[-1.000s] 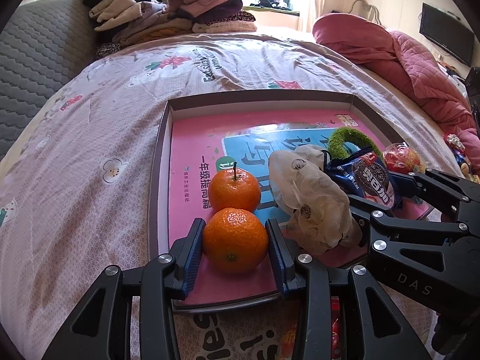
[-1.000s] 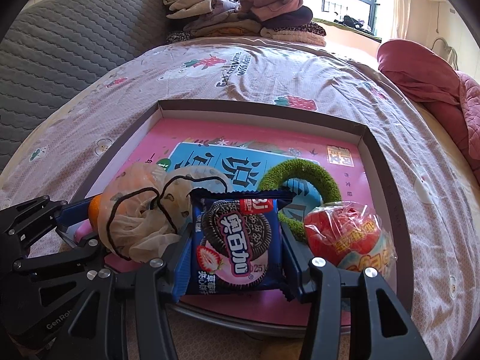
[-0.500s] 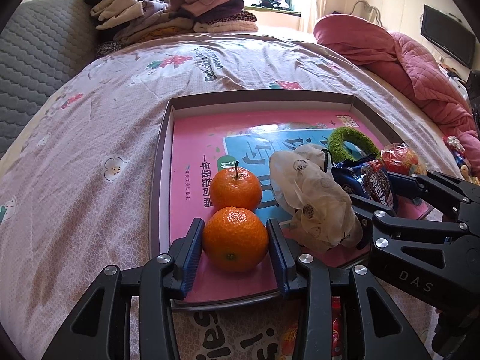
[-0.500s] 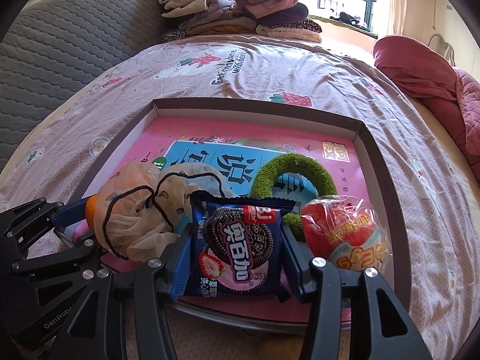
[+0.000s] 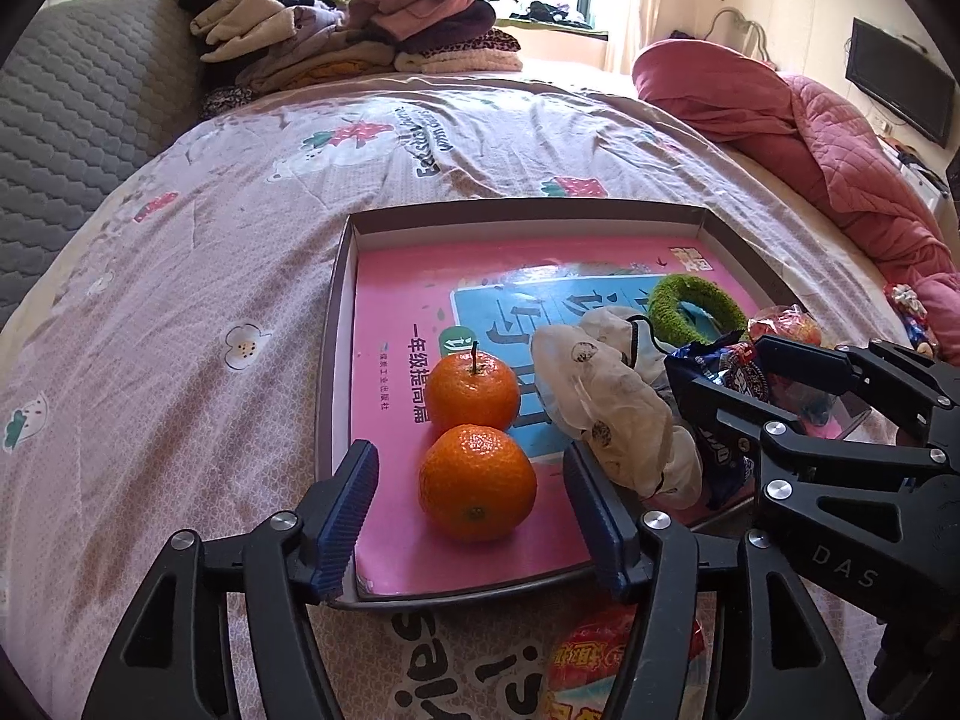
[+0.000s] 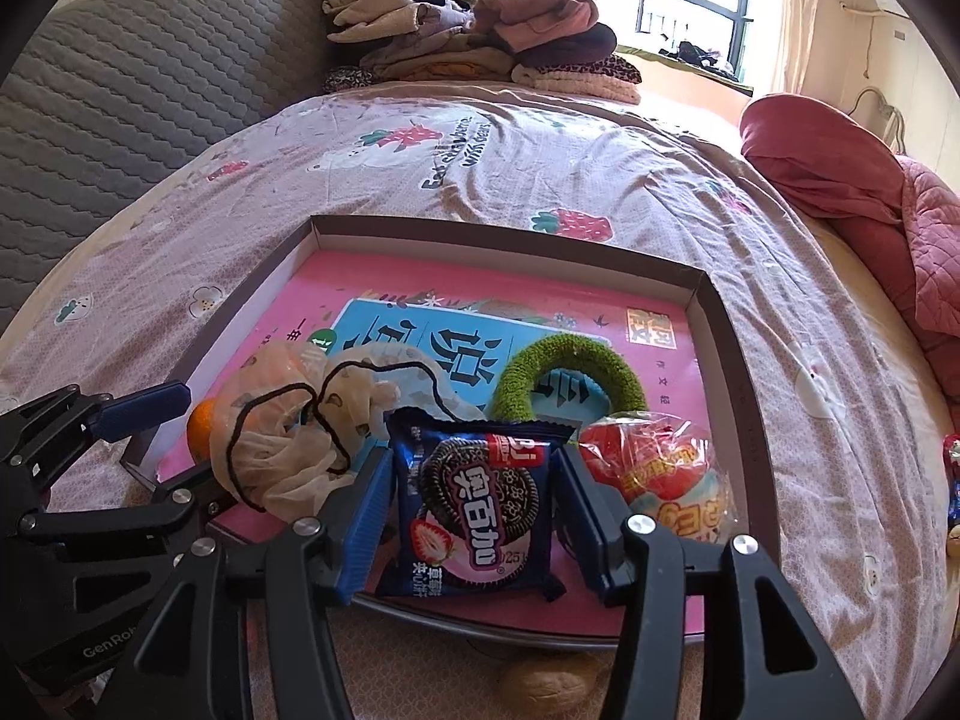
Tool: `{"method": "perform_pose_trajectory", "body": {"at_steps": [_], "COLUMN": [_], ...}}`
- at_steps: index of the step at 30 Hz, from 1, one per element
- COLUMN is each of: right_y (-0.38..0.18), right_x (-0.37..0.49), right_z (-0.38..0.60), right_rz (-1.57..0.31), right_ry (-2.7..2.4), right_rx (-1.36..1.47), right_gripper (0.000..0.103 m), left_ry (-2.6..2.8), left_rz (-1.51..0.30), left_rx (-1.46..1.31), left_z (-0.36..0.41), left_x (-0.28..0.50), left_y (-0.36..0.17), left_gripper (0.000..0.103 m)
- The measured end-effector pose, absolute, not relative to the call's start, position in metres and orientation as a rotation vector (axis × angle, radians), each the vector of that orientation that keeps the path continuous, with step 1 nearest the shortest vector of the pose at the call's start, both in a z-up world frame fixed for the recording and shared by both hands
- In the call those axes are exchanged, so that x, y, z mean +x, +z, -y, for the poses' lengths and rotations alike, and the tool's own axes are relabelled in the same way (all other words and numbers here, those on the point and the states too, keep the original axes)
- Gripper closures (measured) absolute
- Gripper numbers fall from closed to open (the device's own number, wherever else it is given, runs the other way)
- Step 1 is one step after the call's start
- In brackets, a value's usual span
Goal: Organize objects
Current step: 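Open the left tool on the mandarin while the right tool releases the biscuit packet, then withdraw both open tools from the tray toward the toy egg and walnut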
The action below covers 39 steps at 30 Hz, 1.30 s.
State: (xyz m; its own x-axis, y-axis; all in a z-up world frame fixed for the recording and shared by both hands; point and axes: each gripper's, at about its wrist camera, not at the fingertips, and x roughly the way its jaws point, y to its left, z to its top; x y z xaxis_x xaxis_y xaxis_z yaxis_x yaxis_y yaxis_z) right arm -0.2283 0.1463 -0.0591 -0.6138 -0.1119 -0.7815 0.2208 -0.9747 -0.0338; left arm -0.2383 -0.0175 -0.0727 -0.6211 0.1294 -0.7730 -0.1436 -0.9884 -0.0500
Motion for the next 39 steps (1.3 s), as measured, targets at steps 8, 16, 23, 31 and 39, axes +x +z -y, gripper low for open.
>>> {"method": "perform_pose_trajectory", "body": {"at_steps": [8,16,23,31,39], "right_y": [-0.046,-0.028,-0.002,0.035,0.062], "right_x": [-0.222,-0.212,-0.198,-0.178,-0.154], "right_z": [-0.151,-0.157,-0.163,-0.169,-0.175], "right_rz": [-0.164,-0.138,-0.110,-0.098,-0.100], "right_ry": [-2.656,-2.670,-2.701,-2.757,-2.797], "right_rx": [1.263,1.231,1.169,1.053,0.966], "right_gripper": [0.048,0.045,0.043,0.036,0.036], "left_ry": [2.708,2.720,2.761,2.794,2.833], "left_rz": [-0.028,0.001,-0.003,-0.003,-0.031], "left_rx": [-1.280,-1.278,-1.218,-1.155,-1.114], "left_z": [0.016,0.021,0.022,0.025,0.020], "left_x": [-0.233,-0.223,-0.205,-0.182,-0.160], "left_y": [-0.061,-0.041,-0.011,0.021,0.045], "left_gripper": [0.034,0.032,0.026,0.025,0.024]}}
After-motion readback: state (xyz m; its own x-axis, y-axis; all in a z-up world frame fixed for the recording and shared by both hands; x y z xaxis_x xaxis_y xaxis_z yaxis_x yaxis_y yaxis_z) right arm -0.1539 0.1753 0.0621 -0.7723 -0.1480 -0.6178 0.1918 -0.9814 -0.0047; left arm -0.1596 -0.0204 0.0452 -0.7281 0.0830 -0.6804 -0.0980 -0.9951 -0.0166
